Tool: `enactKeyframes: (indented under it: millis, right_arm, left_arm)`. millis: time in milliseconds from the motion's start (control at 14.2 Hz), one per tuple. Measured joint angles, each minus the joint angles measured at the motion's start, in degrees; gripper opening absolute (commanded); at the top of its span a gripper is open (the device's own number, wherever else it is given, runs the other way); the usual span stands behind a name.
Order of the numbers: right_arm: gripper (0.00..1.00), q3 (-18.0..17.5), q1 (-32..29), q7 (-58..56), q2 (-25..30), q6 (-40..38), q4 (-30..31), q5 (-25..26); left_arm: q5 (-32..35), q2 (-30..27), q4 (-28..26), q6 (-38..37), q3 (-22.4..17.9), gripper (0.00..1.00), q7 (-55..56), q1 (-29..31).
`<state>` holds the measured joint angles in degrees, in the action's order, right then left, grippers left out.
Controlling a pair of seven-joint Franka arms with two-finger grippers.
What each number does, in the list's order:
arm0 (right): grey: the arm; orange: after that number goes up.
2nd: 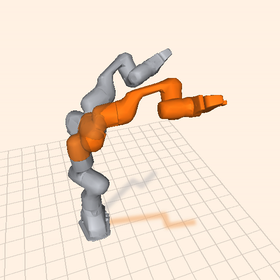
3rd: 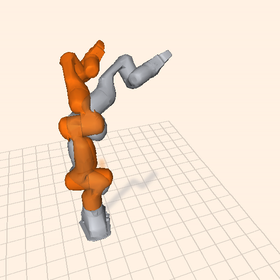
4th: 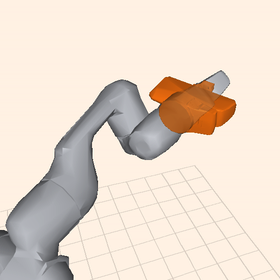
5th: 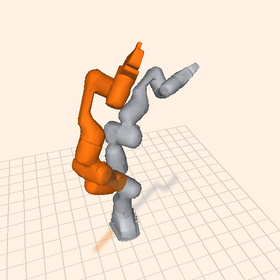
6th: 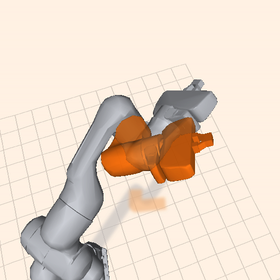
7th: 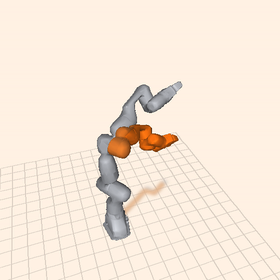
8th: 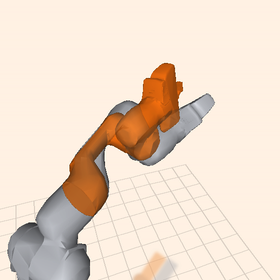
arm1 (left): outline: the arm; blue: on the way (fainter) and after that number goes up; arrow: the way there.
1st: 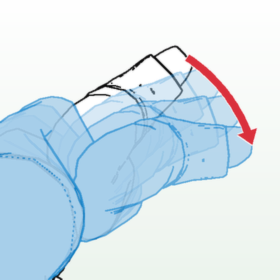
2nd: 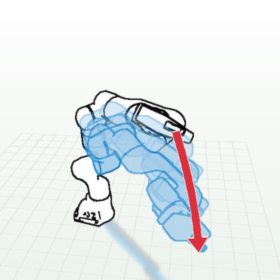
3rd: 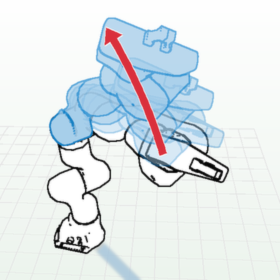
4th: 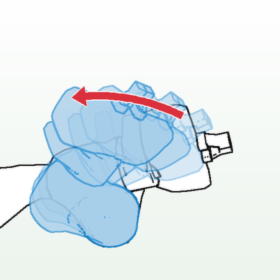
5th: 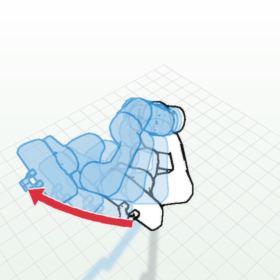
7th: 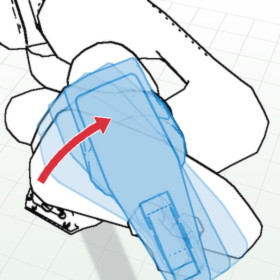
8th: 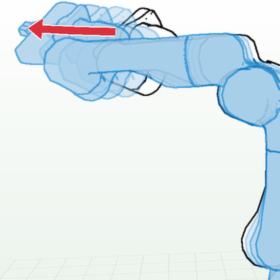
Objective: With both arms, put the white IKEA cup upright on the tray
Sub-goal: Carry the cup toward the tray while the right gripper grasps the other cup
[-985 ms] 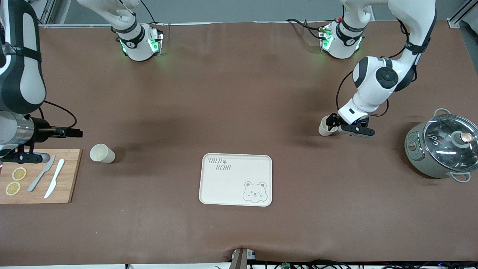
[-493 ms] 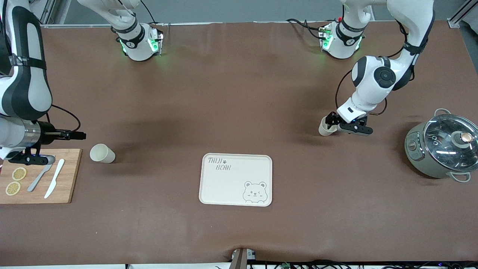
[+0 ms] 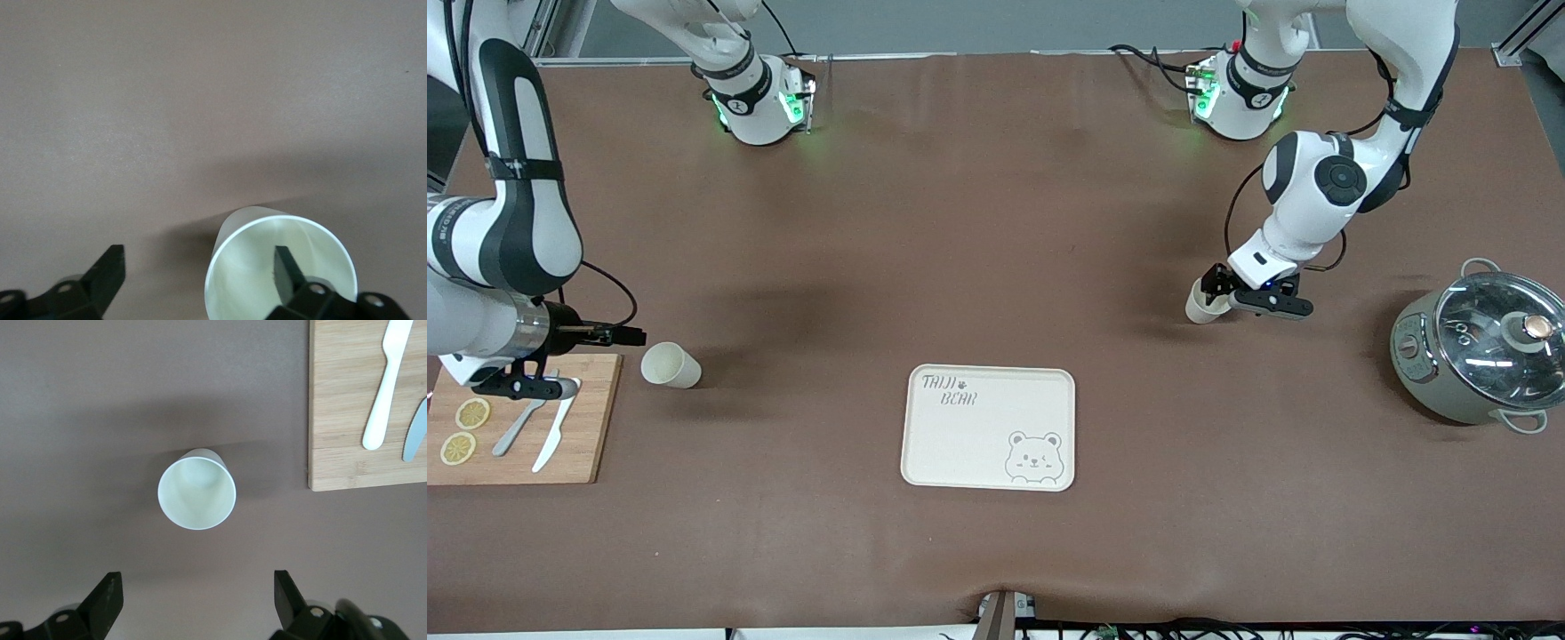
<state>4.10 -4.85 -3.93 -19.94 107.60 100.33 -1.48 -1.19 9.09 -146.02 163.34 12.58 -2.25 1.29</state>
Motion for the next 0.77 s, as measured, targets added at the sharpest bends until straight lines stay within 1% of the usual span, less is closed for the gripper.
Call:
enactKeyframes:
  millis: [70, 281, 493, 774]
  right_arm:
    - [1.0, 0.1, -0.4, 0.0, -0.1, 0.6, 0.3, 0.0]
    - [1.0, 0.1, -1.4, 0.0, -0.3, 3.5, 1.9, 0.0]
    - [1.0, 0.1, -1.6, 0.0, -0.8, 9.0, 5.5, 0.0]
    - [1.0, 0.1, -1.6, 0.0, -1.5, 11.3, 6.6, 0.0]
  left_arm:
    - [0.0, 0.0, 0.0, 0.0, 0.0, 0.01, 0.1, 0.0]
    - [0.0, 0.0, 0.0, 0.0, 0.0, 0.0, 0.6, 0.0]
    - [0.0, 0.0, 0.0, 0.1, 0.0, 0.0, 1.3, -0.1]
    - [0.0, -0.1, 0.1, 0.5, 0.4, 0.0, 1.3, -0.3]
